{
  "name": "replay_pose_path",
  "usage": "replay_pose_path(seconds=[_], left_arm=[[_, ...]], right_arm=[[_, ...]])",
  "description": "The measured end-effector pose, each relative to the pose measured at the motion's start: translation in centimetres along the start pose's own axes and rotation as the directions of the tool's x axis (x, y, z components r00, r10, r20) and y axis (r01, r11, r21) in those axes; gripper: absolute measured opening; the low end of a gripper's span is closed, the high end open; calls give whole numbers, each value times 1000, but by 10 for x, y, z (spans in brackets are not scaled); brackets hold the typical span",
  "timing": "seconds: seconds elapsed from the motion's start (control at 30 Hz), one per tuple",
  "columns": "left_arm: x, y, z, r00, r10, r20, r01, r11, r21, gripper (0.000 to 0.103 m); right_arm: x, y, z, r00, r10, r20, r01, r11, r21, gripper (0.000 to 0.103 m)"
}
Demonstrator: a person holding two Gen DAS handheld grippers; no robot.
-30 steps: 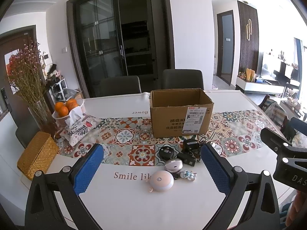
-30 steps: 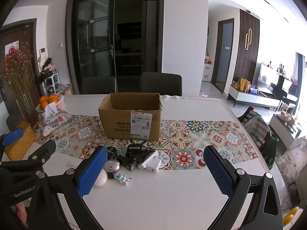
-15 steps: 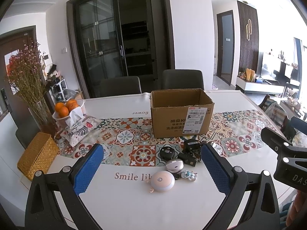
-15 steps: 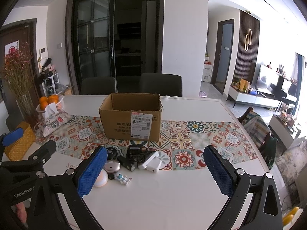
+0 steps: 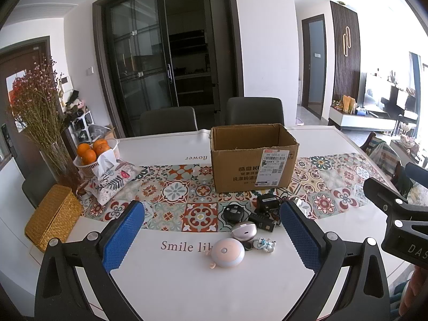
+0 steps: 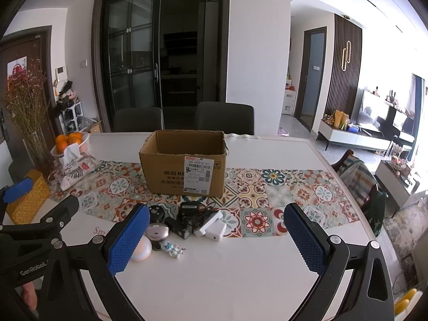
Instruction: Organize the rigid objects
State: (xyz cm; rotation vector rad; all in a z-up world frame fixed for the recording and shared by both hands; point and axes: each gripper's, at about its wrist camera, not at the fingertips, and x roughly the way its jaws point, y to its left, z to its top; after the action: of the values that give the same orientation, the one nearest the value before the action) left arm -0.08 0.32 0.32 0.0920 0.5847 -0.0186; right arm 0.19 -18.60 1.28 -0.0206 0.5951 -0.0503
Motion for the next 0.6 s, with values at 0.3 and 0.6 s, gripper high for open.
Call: replay_pose_path(seconds=[0.3, 0.6], left_arm=[[-2, 4, -2, 1000, -2, 4, 2, 1000, -1, 103], [-2, 4, -2, 1000, -2, 3, 2, 1000, 1, 103]], right_arm=[[-4, 7, 0, 1000, 5, 7, -5, 1000, -7, 101], [-3, 7, 0, 1000, 6, 5, -6, 1000, -7, 101]])
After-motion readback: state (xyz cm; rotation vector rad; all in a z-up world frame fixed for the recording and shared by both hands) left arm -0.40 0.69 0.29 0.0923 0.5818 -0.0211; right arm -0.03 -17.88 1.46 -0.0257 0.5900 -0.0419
